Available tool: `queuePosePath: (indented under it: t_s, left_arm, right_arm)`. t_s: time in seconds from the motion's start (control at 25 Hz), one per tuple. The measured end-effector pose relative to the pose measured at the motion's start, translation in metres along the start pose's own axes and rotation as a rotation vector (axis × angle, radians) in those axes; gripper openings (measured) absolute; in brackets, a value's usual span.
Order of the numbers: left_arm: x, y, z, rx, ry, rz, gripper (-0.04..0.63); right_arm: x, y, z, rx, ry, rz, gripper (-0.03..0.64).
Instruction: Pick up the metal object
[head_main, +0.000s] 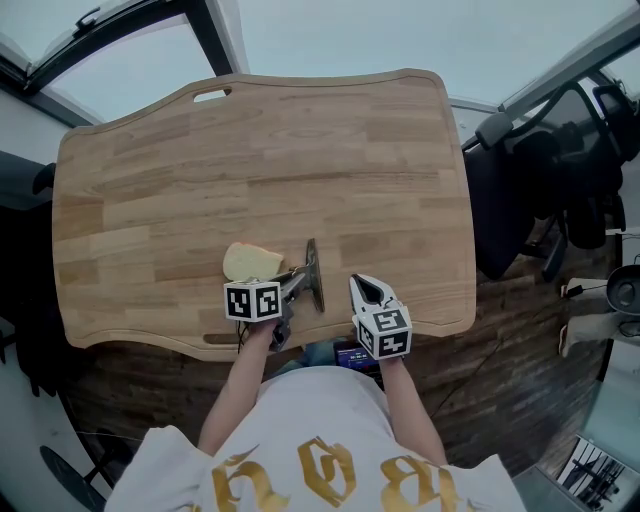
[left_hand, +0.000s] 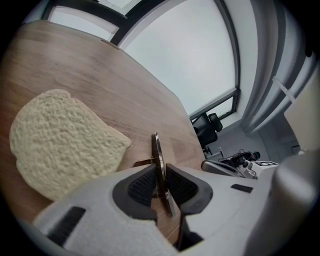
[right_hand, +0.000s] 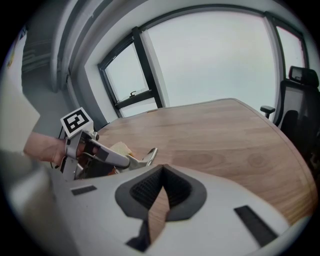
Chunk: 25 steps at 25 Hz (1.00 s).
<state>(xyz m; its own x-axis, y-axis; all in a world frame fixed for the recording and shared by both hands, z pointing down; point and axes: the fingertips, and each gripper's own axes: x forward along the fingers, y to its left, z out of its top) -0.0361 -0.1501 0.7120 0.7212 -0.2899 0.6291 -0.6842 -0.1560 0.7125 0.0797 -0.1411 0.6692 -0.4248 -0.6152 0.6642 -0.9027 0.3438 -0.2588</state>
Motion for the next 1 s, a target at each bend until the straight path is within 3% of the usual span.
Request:
queuePosePath:
  t_s: [0.2, 0.64, 1.0]
  left_arm:
    - [0.002, -0.003, 0.000, -0.005, -0.002, -0.008, 0.051]
    - [0.000, -0.005, 0.005, 0.016, -0.023, 0.015, 0.044]
    - [-0.003, -0.012, 0.009, 0.010, -0.051, -0.010, 0.043]
  right_arm:
    - [-0.001, -0.004, 0.004, -0.003, -0.013, -0.006, 0.012]
    - [-0.010, -0.010, 0.008, 0.007, -0.031, -0.014, 0.011]
    - [-0.014, -0.011, 0.015, -0.004, -0.052, -0.014, 0.011]
